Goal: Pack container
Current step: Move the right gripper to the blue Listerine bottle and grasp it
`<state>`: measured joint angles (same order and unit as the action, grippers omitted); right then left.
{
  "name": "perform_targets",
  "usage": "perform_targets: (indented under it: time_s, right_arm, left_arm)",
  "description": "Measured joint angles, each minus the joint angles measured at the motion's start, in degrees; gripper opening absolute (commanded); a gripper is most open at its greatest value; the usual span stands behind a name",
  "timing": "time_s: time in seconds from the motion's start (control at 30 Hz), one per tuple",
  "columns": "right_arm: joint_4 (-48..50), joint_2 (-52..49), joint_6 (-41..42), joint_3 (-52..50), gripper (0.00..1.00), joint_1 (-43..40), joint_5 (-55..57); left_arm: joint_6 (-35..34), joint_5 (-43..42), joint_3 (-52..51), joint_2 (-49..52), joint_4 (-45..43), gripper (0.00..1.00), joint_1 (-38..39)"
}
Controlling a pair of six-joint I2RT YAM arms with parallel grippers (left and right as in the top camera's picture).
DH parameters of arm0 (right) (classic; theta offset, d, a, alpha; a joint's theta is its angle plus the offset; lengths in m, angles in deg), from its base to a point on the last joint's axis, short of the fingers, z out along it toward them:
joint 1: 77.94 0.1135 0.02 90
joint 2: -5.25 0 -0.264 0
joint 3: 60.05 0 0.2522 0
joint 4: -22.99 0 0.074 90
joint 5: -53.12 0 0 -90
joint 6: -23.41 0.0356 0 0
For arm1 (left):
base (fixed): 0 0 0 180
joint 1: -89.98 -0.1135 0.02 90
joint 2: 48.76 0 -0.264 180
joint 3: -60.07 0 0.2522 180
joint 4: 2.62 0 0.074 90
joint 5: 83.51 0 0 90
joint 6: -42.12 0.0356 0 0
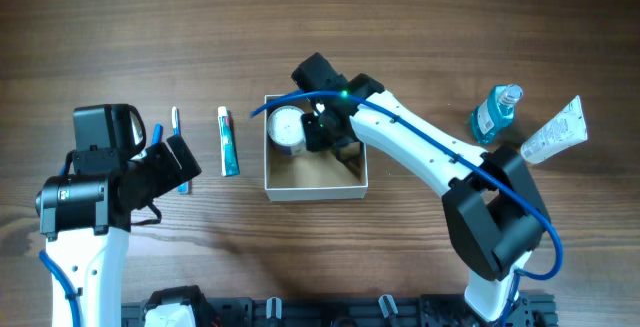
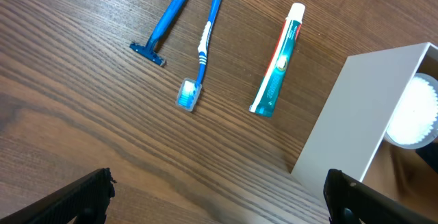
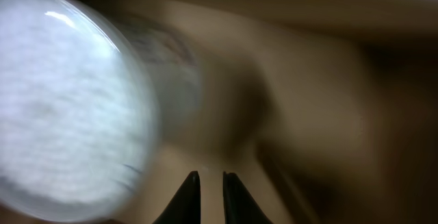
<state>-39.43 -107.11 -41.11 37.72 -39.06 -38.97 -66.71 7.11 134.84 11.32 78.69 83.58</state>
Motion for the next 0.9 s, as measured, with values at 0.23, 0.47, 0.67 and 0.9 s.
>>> perform_targets:
  time_s: [0.23,0.47,0.67,0.9]
  right_arm:
    - [-12.7,20.7,-7.3,17.7,0.80,-12.1,7.8]
    - [-26.3,22.5,-13.5,19.6,0.97,-40.3,9.7]
    - [-28.0,15.5,-25.1,19.1,0.99,-45.6,9.5]
    - [-25.8,3.8,-30.6,13.6,0.90,-46.2,5.9]
  left_arm:
    - [0.0,0.0,0.0,0.0,0.0,1.00,0.0]
    - [0.0,0.0,0.0,0.0,0.0,1.00,0.0]
    - [0.0,0.0,0.0,0.0,0.0,1.00,0.0]
    - [0.0,0.0,0.0,0.0,0.0,1.00,0.0]
